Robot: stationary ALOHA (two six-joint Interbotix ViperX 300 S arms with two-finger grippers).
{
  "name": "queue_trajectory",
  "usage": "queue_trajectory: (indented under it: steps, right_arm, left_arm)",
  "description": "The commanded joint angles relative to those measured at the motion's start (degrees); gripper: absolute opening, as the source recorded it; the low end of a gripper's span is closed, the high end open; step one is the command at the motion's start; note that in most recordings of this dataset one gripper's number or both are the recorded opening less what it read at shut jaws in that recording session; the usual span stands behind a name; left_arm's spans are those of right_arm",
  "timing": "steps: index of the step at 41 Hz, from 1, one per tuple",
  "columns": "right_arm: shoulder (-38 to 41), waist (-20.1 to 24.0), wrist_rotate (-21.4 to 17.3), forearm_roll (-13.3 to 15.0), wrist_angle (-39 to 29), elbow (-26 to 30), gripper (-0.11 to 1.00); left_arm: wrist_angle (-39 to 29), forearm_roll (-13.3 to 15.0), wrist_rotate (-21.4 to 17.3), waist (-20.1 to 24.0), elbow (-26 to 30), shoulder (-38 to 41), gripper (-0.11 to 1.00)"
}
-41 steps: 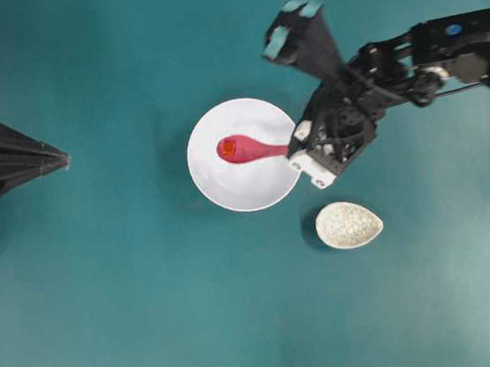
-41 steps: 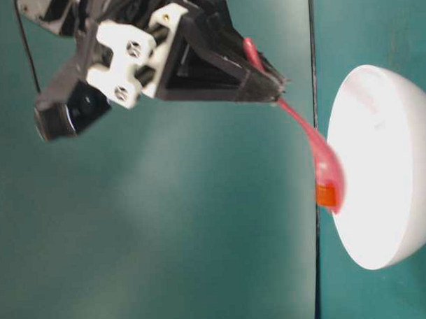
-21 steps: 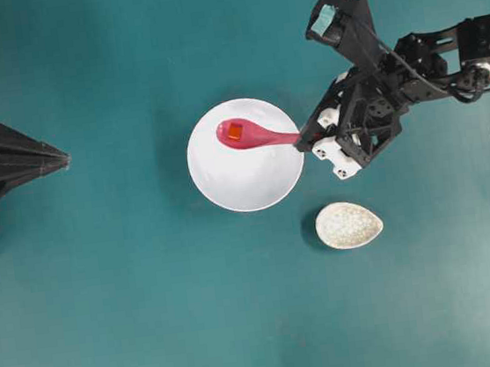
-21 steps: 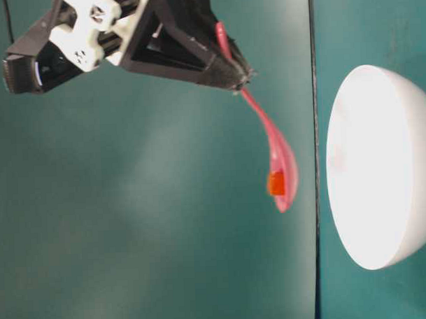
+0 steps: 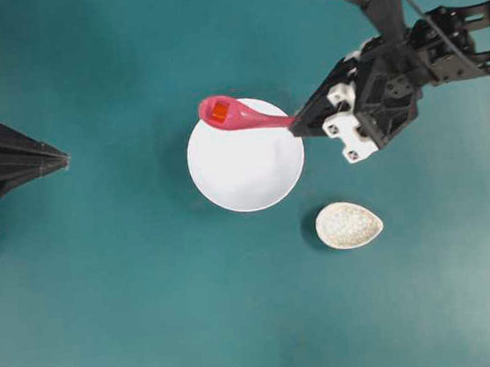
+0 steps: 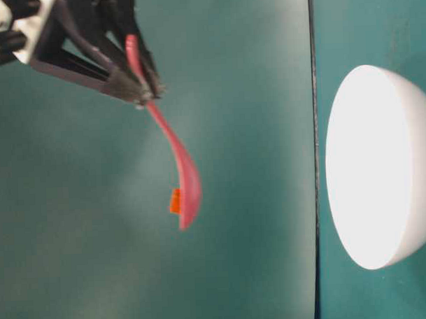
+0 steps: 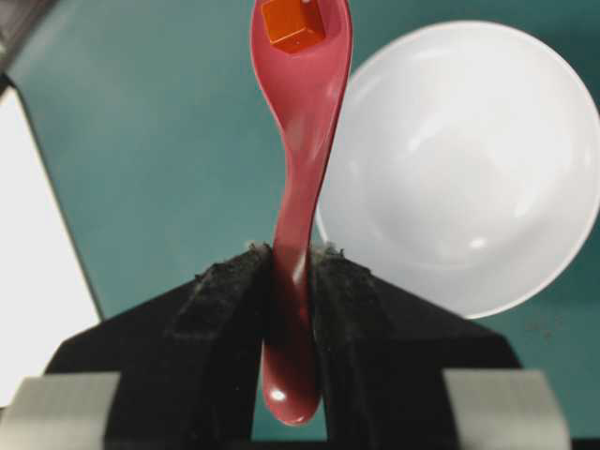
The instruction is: Grip the spoon and scoop the red block from the bowl with right arm.
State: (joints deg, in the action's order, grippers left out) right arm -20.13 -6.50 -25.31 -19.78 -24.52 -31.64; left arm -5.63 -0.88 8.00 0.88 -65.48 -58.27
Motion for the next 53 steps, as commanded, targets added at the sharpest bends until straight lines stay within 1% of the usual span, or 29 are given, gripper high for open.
queue_trajectory:
  steps: [1, 16, 42, 53]
  right_arm:
    - [-2.2, 0.3, -0.4, -0.2, 0.2, 1.8, 0.22]
    - [-3.0, 0.4, -0.6, -0.1, 0.4, 1.5, 0.22]
    - [-3.0, 0.4, -0.5, 2.0, 0.6, 1.4, 0.22]
    - [-3.1, 0.4, -0.4, 2.0, 1.4, 1.4, 0.22]
  left_arm:
    - [0.6, -0.2, 0.1, 0.1, 0.8, 0.2, 0.01]
    - [0.6, 0.0, 0.4, 0.1, 1.0, 0.1, 0.01]
    - [0.3, 0.0, 0.7, 0.0, 1.0, -0.4, 0.01]
    - [0.3, 0.0, 0.7, 0.0, 1.0, -0.4, 0.01]
